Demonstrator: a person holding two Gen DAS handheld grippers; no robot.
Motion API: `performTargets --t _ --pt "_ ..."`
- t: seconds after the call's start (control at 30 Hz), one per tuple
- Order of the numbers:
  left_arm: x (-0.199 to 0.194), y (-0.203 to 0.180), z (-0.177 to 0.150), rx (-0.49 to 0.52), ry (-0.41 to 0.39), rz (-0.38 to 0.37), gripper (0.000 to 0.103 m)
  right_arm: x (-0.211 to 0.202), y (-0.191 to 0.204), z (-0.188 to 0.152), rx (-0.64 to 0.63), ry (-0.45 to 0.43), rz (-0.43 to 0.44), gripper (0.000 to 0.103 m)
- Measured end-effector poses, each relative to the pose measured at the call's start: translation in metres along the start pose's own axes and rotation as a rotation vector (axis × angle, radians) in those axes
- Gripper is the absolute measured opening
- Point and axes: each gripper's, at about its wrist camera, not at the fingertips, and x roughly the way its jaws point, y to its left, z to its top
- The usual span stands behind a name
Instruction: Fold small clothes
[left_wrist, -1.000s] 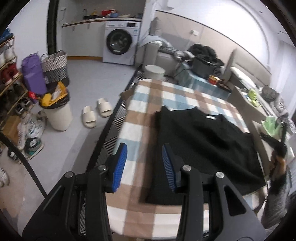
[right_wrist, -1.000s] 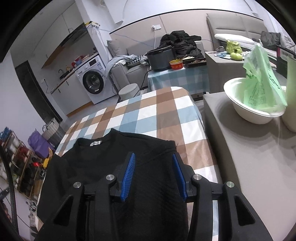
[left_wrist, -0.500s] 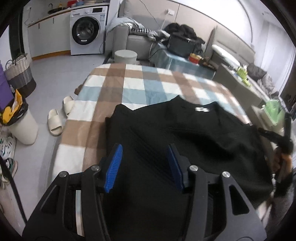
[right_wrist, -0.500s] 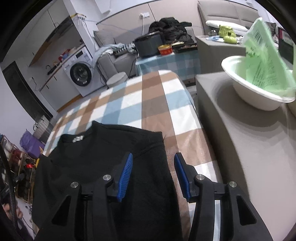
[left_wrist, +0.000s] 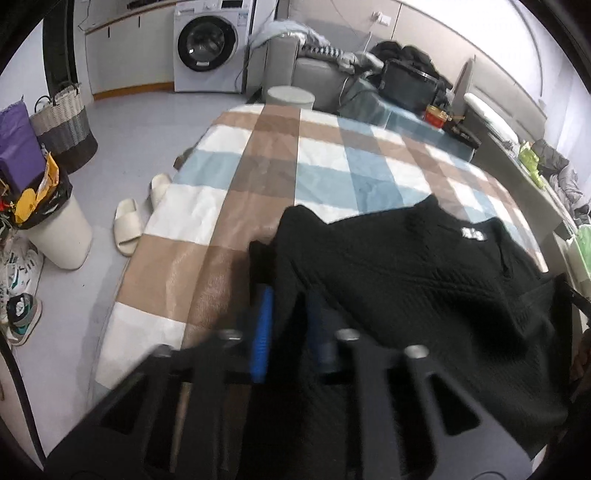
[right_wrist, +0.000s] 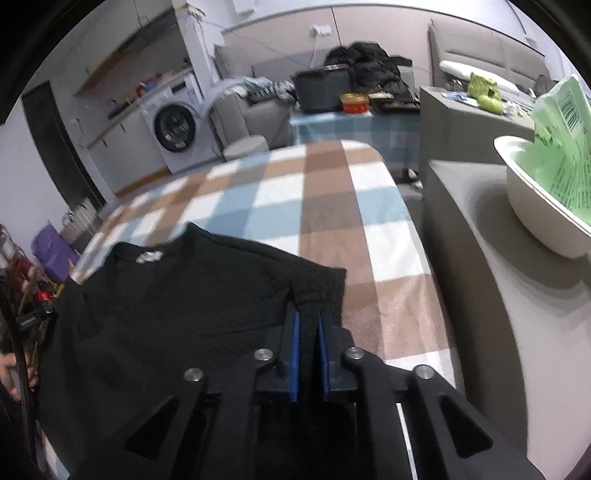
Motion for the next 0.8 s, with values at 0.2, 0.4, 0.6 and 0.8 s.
performTargets --t 0.2,0.4,0.6,0.8 --pt "-0.031 0.003 0.002 -0.015 -0.117 -0.043 0.005 -0.036 -0.003 0.015 0.053 -0.180 0.103 0.006" --pt "-0.060 0.011 0.007 -0.065 -0.220 -0.076 0.005 -0.050 -0.001 0.031 0.091 -0.280 0.107 0.006" --pt "-0.031 0.026 0.002 -0.109 -0.116 -0.045 0.005 -0.021 -0.007 0.029 0.103 -0.137 -0.009 0.006" --pt "-0.005 0.027 0.000 -0.103 -0.045 -0.053 0.025 0.018 -0.017 0.019 0.111 0.029 -0.042 0.023"
